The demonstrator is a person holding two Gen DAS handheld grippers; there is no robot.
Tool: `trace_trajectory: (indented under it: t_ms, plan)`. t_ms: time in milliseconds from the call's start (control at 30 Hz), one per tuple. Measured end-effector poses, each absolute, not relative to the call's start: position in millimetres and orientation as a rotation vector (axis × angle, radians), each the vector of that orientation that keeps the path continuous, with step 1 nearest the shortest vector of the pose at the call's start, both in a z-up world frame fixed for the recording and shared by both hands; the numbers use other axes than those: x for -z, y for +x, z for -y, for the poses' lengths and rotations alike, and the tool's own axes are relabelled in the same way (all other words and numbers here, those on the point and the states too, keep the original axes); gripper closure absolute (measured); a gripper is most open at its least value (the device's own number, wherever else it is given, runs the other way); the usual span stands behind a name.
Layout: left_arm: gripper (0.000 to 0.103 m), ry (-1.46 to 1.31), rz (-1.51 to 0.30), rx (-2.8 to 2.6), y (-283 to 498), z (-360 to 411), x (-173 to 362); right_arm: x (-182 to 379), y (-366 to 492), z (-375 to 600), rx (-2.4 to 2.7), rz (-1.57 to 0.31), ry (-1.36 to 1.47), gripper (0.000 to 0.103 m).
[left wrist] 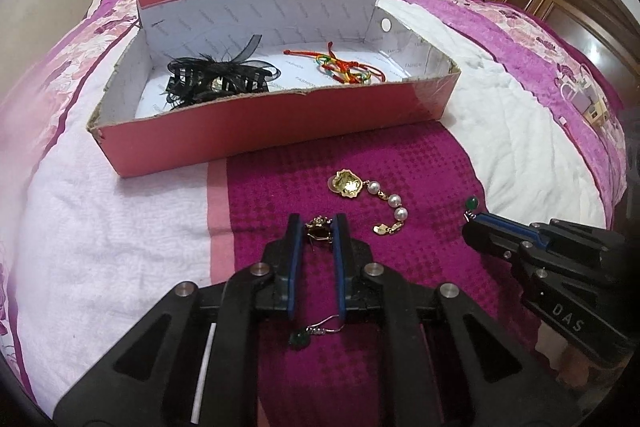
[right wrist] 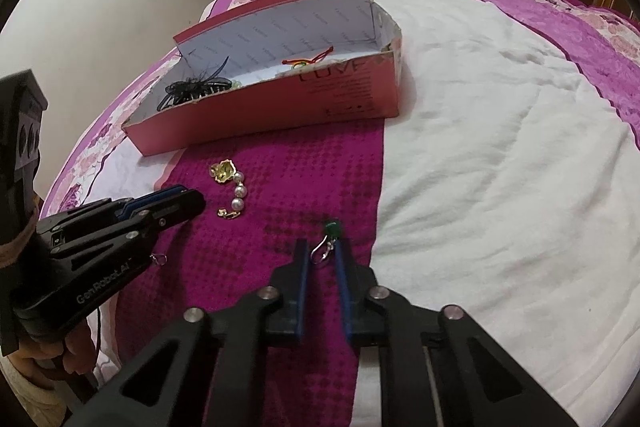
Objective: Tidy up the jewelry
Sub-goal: 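Grasp the small gold ring with the left tool while the right grasps the green-bead earring, then carry the gold ring and green earring into the shoebox and open both tools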
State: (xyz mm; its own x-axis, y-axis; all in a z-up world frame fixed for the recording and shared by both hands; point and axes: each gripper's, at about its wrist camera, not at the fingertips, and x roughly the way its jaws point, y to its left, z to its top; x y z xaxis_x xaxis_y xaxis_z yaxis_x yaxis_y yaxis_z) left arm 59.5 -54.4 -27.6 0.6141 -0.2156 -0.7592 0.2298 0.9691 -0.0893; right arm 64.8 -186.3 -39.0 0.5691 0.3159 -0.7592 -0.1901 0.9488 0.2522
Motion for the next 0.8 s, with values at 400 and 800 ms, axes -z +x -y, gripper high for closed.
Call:
trace_trajectory:
  t_ms: [400,800]
  plan:
    - [0.097,-0.050,-0.813,0.272,46.9,43.7,5.0,14.3,50.3,181.4,-0.328,-0.840,0.146,0.099]
    - [0.097,-0.089,-0.714,0.258,35.2,35.6,-26.4,-20.9,34.3,172.7,-0.367,-0.707,0.129,0.099]
